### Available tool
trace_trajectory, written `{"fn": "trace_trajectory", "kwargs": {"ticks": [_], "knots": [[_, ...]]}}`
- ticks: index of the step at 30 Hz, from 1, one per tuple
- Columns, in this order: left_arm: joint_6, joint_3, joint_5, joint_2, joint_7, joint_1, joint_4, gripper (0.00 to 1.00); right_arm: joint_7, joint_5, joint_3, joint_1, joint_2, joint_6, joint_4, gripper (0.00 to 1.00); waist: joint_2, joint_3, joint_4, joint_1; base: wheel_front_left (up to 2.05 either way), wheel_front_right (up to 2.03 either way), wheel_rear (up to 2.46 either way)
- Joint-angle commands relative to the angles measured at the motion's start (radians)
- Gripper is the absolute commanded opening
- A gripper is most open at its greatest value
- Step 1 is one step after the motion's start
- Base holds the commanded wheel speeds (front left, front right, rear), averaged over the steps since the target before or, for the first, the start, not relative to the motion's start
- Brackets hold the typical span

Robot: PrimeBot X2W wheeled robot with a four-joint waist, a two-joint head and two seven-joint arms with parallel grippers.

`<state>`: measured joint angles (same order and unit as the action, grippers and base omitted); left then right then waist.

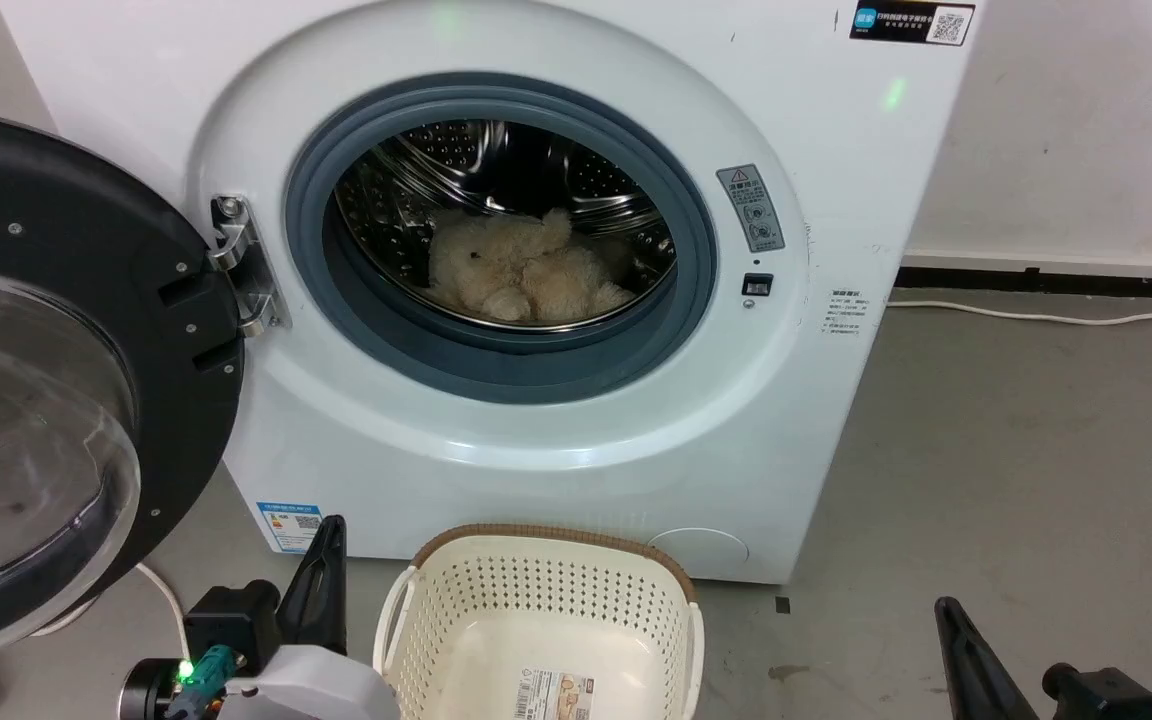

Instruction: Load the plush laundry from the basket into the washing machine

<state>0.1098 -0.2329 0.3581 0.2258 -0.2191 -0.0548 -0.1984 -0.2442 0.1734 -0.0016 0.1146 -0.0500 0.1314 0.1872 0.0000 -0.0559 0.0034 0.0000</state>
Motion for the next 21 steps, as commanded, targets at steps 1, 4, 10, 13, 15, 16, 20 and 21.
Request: {"fn": "trace_trajectory", "kwargs": {"ticks": [1,4,10,13,15,16,20,21], "knots": [[-0.006,0.009,-0.014,-0.008,0.007,0.004,0.010,0.00,0.007,-0.010,0.000,-0.008,0.000,0.000,-0.009,0.00,-0.0001,0.001,0.000,0.0000,0.00,0.00,0.00],[-0.011,0.019,-0.029,-0.015,0.016,0.006,0.018,0.00,0.017,-0.017,0.000,-0.012,0.000,0.000,-0.016,0.00,-0.0001,0.003,0.000,0.0000,0.00,0.00,0.00],[-0.016,0.031,-0.047,-0.024,0.027,0.009,0.027,0.00,0.029,-0.026,0.000,-0.018,0.000,0.000,-0.026,0.00,-0.0001,0.006,0.000,0.0000,0.00,0.00,0.00],[-0.019,0.036,-0.056,-0.029,0.033,0.010,0.032,0.00,0.035,-0.030,0.000,-0.021,0.000,0.000,-0.030,0.00,-0.0001,0.007,0.000,0.0000,0.00,0.00,0.00],[-0.021,0.040,-0.062,-0.031,0.037,0.011,0.036,0.00,0.040,-0.033,0.000,-0.023,0.000,0.000,-0.033,0.00,-0.0001,0.008,0.000,0.0000,0.00,0.00,0.00],[-0.022,0.042,-0.065,-0.033,0.038,0.012,0.037,0.00,0.042,-0.034,0.000,-0.024,0.000,0.000,-0.035,0.00,-0.0001,0.009,0.000,0.0000,0.00,0.00,0.00],[-0.025,0.050,-0.077,-0.039,0.046,0.013,0.044,0.00,0.050,-0.040,0.000,-0.027,0.000,0.000,-0.041,0.00,-0.0001,0.011,-0.001,0.0000,0.00,0.00,0.00],[-0.026,0.052,-0.080,-0.040,0.048,0.014,0.045,0.00,0.052,-0.041,0.000,-0.028,0.000,0.000,-0.043,0.00,-0.0001,0.011,-0.001,0.0000,0.00,0.00,0.00]]}}
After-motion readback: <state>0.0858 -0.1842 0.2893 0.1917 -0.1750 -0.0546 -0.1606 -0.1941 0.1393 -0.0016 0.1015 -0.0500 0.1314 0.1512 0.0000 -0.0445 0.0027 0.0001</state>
